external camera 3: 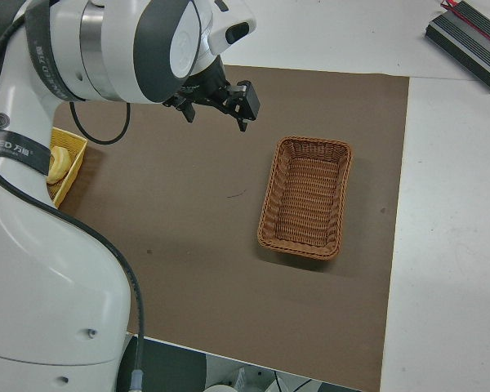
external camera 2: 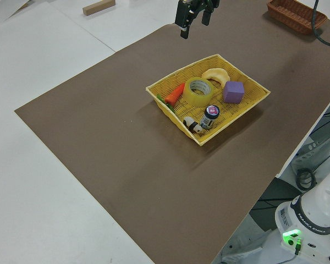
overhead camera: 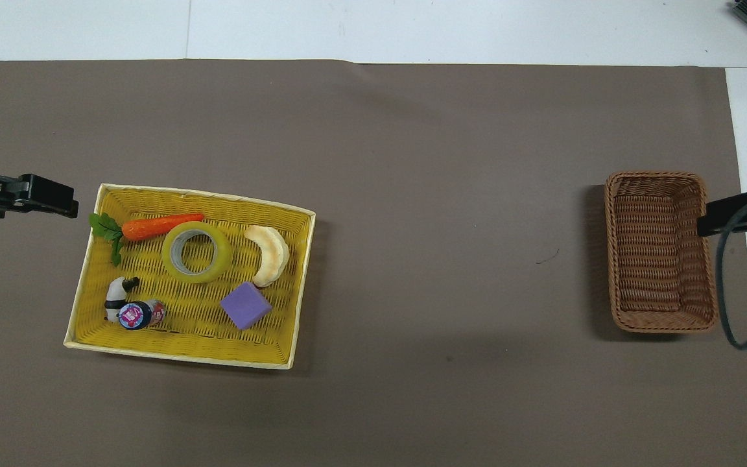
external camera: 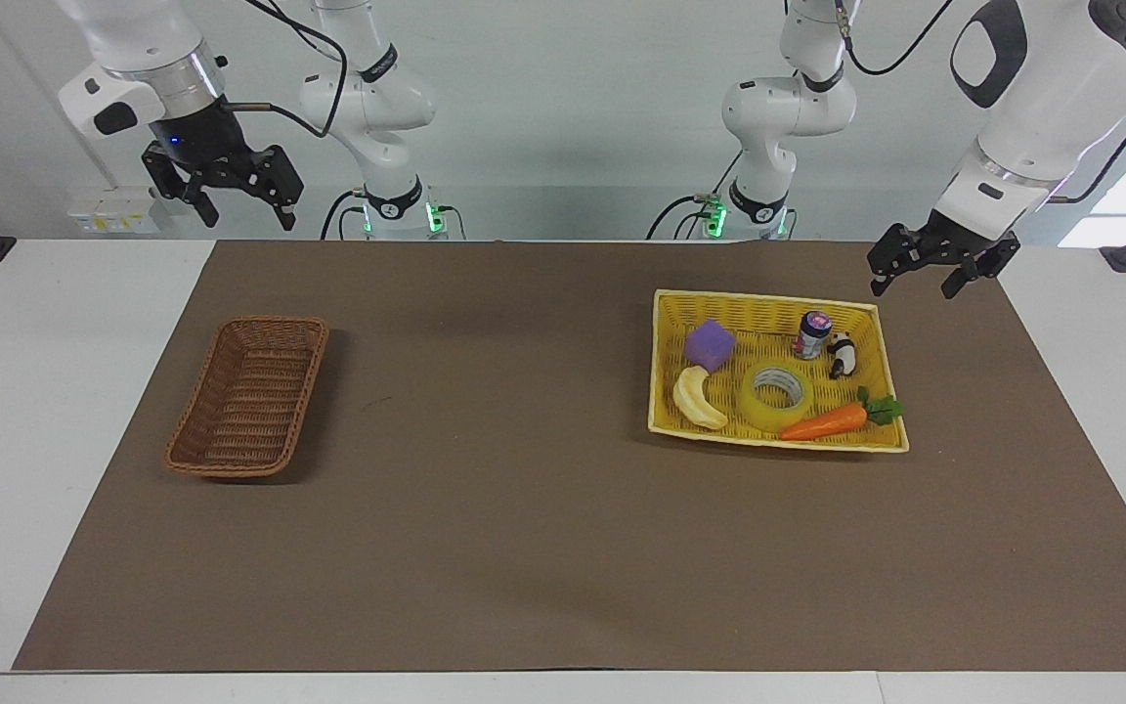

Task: Move tape to another basket
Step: 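Reach the left gripper down and grasp the yellow tape roll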

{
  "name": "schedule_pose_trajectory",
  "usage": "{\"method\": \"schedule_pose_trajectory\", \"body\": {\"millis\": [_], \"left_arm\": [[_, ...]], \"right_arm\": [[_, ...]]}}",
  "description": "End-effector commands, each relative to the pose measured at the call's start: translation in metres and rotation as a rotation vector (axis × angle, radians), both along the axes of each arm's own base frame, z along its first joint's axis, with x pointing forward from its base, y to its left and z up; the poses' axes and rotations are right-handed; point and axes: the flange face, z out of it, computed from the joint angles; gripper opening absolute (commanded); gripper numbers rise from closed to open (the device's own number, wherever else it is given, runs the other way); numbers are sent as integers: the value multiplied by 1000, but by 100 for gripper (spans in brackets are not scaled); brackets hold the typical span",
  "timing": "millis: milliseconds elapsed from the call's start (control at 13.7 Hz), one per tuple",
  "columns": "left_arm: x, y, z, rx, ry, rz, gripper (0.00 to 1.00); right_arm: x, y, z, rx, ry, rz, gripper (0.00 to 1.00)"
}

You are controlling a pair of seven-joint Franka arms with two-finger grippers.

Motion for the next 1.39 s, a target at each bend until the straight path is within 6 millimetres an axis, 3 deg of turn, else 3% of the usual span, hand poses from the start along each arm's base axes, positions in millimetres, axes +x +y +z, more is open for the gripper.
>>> {"method": "schedule_pose_trajectory", "body": {"millis": [0,219,949,1096,1315], "left_arm": [[-4,5,-2,-11,-12,19,100],[-4,6,-24,-11,-18,25,100],[1,-8,-148,-40,-24,18,100],[0,-18,-182,-67,-5,20,100],[-6,-34,-217,-82,-2,12,100]], "right_arm": [[-1,-2,2,16,-9,17,100],[-1,-2,3,16,-11,17,100],[-1,-2,2,16,-9,17,100],[-1,-2,2,16,-9,17,100],[-1,-6,2,16,-6,11,100]]}}
